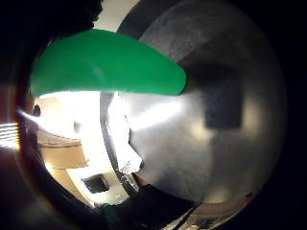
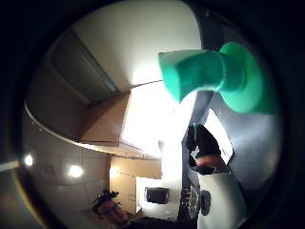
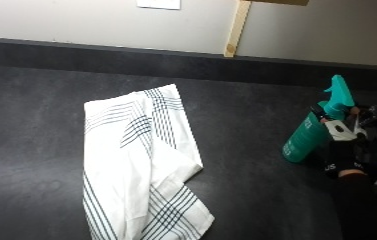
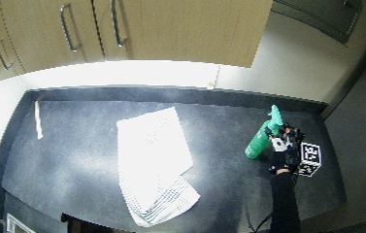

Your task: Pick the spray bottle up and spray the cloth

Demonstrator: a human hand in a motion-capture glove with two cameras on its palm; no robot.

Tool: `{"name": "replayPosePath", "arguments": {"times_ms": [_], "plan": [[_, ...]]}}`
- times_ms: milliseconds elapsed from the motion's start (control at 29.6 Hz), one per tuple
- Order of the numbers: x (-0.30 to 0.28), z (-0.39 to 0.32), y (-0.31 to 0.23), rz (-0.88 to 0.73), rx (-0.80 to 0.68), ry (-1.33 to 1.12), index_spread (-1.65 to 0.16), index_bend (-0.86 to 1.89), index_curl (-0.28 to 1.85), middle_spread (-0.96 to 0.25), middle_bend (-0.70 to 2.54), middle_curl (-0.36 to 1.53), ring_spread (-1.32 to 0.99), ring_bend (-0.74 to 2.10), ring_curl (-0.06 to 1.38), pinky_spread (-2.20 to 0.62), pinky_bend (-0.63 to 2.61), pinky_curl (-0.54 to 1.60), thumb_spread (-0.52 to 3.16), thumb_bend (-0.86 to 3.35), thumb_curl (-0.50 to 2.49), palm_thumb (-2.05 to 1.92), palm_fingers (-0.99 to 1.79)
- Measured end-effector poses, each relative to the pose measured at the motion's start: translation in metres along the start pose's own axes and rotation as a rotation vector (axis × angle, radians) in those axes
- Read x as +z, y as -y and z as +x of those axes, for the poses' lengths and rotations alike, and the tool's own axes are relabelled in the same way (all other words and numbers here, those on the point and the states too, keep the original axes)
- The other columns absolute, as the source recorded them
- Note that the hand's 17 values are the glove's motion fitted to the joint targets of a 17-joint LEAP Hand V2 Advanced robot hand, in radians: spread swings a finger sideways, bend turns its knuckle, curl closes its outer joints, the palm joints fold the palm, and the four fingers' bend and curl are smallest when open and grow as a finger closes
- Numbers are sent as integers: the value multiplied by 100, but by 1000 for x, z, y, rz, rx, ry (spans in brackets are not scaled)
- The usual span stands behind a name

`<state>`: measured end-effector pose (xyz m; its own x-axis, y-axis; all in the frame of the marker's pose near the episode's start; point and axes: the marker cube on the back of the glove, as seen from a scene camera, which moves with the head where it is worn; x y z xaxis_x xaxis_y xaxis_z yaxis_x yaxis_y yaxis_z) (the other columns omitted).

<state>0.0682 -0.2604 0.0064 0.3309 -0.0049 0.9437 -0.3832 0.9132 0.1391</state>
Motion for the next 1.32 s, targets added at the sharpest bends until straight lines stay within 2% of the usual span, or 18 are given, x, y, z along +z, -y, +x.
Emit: {"name": "replayPosePath", "arguments": {"times_ms": [169, 405, 574, 1080, 1316], "plan": [[3, 9, 18, 29, 9, 3, -33, 18, 27, 8, 20, 32, 12, 38, 34, 15, 62, 31, 96, -2, 52, 87, 26], [2, 12, 16, 49, 5, 6, -33, 18, 29, 7, 20, 33, 12, 36, 33, 16, 57, 29, 93, -1, 53, 90, 31], [5, 13, 21, 67, -6, 68, -28, 32, 33, 3, 33, 37, 8, 35, 32, 16, 35, 21, 91, 3, 56, 102, 63], [6, 15, 17, 87, -15, 115, -22, 25, 41, -1, 36, 42, 1, 33, 36, 15, 19, 19, 79, 0, 63, 113, 70], [-5, -28, 13, 125, -99, 159, -19, 17, 41, 0, 33, 43, 0, 35, 37, 13, 19, 21, 74, -2, 64, 114, 78]]}}
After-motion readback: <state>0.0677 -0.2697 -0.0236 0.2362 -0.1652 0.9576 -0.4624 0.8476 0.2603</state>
